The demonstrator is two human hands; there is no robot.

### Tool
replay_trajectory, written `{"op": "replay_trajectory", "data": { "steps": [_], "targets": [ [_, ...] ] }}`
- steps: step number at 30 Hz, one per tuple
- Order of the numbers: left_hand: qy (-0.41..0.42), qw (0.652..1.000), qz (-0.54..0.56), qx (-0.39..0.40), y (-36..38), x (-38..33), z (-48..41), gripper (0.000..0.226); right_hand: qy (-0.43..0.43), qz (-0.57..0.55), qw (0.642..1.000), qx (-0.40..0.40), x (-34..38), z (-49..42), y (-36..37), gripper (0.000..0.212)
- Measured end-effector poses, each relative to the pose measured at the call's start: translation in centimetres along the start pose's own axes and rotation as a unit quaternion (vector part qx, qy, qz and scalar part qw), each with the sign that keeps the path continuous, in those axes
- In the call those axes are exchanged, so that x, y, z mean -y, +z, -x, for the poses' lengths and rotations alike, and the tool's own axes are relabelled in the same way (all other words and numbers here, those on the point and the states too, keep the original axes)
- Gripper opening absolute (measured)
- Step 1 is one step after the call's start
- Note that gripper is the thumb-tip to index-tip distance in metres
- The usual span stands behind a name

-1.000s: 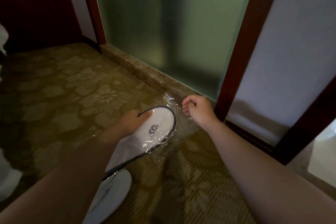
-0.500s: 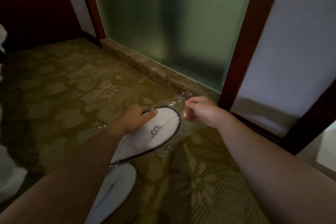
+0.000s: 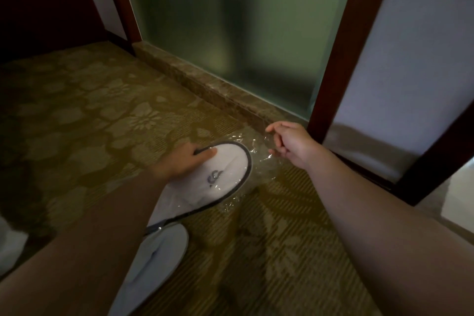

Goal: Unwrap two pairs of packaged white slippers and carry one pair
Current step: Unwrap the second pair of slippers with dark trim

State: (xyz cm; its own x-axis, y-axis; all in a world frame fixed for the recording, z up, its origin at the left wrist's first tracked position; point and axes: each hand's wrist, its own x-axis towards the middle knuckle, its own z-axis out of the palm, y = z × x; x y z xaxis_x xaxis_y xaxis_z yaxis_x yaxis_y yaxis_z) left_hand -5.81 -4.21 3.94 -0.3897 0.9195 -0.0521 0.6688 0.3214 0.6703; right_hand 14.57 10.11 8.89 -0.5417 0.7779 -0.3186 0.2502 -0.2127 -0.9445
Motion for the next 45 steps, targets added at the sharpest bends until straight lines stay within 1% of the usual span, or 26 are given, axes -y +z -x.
{"op": "replay_trajectory", "data": {
  "steps": [3, 5, 7, 8, 10, 12, 16, 20, 21, 23, 25, 27, 29, 32, 35, 37, 42, 45],
  "targets": [
    [-0.021, 0.998, 0.054, 0.015, -0.5, 0.3, 0.7, 0.066, 0.024, -0.019, 0.999, 0.02, -0.4, -0.2, -0.8, 0.022],
    [-0.026, 0.998, 0.052, 0.017, -0.8, 0.6, 1.0, 0.073, 0.035, -0.01, 0.998, 0.043, -0.5, -0.1, -1.2, 0.018],
    [-0.032, 0.999, 0.023, 0.016, -0.9, 0.4, 1.4, 0.069, 0.035, 0.018, 0.997, 0.063, -0.4, 0.0, -1.5, 0.012],
    [-0.032, 0.999, 0.018, 0.014, -0.9, 0.5, 1.4, 0.074, 0.031, 0.038, 0.996, 0.074, -0.4, 0.0, -1.6, 0.012],
    [-0.035, 0.999, 0.023, 0.009, -1.0, 0.3, 1.3, 0.088, 0.029, 0.079, 0.992, 0.099, -0.4, 0.1, -1.5, 0.017],
    [-0.029, 0.999, 0.033, 0.009, -0.9, 0.0, 1.2, 0.092, 0.037, 0.111, 0.985, 0.125, -0.4, 0.2, -1.1, 0.02],
    [-0.007, 0.999, 0.033, 0.007, -0.8, -0.4, 0.7, 0.088, 0.083, 0.133, 0.971, 0.178, -0.1, 0.7, -0.3, 0.016],
    [-0.005, 1.0, -0.013, 0.003, -0.7, -1.4, 0.8, 0.068, 0.103, 0.124, 0.964, 0.212, 0.5, 1.1, 0.2, 0.015],
    [-0.004, 1.0, -0.013, 0.001, -0.7, -1.5, 0.8, 0.07, 0.101, 0.127, 0.962, 0.219, 0.6, 1.2, 0.4, 0.016],
    [-0.003, 1.0, -0.007, -0.005, -0.7, -1.3, 0.7, 0.081, 0.097, 0.15, 0.956, 0.232, 0.8, 1.4, 0.6, 0.019],
    [-0.002, 1.0, -0.008, -0.001, -0.7, -1.0, 0.7, 0.082, 0.098, 0.189, 0.947, 0.239, 0.7, 1.5, 0.9, 0.026],
    [-0.007, 1.0, -0.016, 0.006, -0.8, -1.0, 0.9, 0.065, 0.092, 0.222, 0.942, 0.235, 0.6, 1.3, 1.0, 0.031],
    [-0.014, 1.0, -0.02, 0.005, -0.7, -1.0, 0.9, 0.051, 0.068, 0.235, 0.945, 0.215, 0.5, 1.0, 1.2, 0.026],
    [-0.027, 0.999, -0.031, -0.007, -0.4, -1.0, 0.5, 0.041, 0.036, 0.262, 0.947, 0.183, 0.1, 0.4, 1.2, 0.016],
    [-0.038, 0.998, -0.053, -0.018, 0.3, -1.4, 0.0, 0.032, 0.039, 0.263, 0.951, 0.16, -0.6, 0.2, 0.8, 0.008],
    [-0.05, 0.997, -0.054, -0.02, 0.8, -1.4, -0.5, 0.034, 0.046, 0.256, 0.955, 0.143, -0.8, 0.3, 0.5, 0.009],
    [-0.083, 0.995, -0.055, -0.026, 1.3, -1.5, -1.3, 0.043, 0.026, 0.233, 0.968, 0.091, -0.9, 0.2, -0.5, 0.025],
    [-0.109, 0.992, -0.065, -0.016, 1.3, -0.5, -1.3, 0.056, 0.018, 0.227, 0.973, 0.041, -1.2, 0.1, -1.2, 0.03]
  ]
}}
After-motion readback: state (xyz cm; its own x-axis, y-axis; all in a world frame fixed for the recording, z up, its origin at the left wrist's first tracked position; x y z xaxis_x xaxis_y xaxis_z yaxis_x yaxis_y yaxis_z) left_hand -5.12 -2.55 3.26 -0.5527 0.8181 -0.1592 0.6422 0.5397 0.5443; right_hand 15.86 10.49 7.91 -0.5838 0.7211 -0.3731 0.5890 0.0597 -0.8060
